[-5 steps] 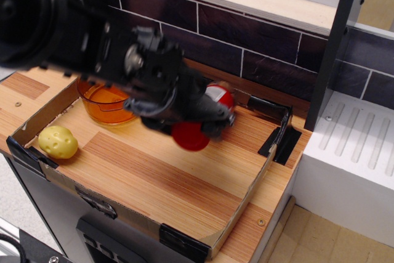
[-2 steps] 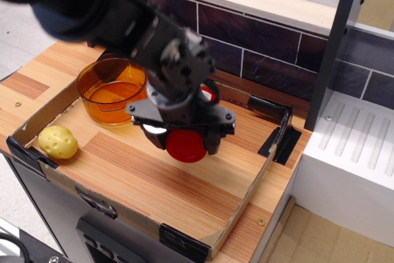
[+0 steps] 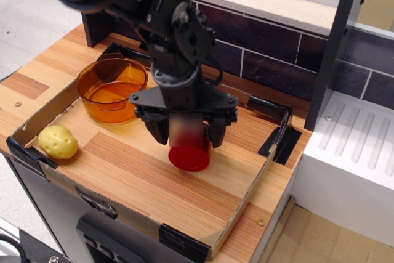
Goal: Topple basil bottle
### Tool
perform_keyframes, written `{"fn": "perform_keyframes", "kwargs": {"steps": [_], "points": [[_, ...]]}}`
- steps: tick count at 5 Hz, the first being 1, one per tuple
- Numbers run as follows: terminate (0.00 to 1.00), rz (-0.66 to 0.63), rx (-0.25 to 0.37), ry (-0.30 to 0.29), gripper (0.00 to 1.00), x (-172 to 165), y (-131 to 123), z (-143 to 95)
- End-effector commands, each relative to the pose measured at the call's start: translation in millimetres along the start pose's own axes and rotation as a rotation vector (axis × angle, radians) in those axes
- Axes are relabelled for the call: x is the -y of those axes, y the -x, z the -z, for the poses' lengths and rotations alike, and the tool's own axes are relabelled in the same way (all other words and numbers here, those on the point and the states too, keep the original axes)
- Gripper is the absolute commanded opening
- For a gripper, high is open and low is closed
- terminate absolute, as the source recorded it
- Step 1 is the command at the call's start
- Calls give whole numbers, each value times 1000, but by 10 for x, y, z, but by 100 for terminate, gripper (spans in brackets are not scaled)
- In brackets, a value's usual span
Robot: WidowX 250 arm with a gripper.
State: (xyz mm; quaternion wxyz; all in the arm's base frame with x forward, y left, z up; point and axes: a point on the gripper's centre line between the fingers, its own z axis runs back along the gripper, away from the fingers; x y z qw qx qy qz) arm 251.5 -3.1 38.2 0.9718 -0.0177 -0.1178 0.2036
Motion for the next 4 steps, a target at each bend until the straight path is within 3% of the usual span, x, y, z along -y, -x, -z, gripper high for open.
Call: {"fn": "perform_keyframes", "kwargs": {"steps": [1,3,4], "points": [[0,-36,19,-33,100,13,-201,-293],[0,-36,19,-33,100,13,-201,-293],[100,-36,19,-33,100,13,-201,-293]]}}
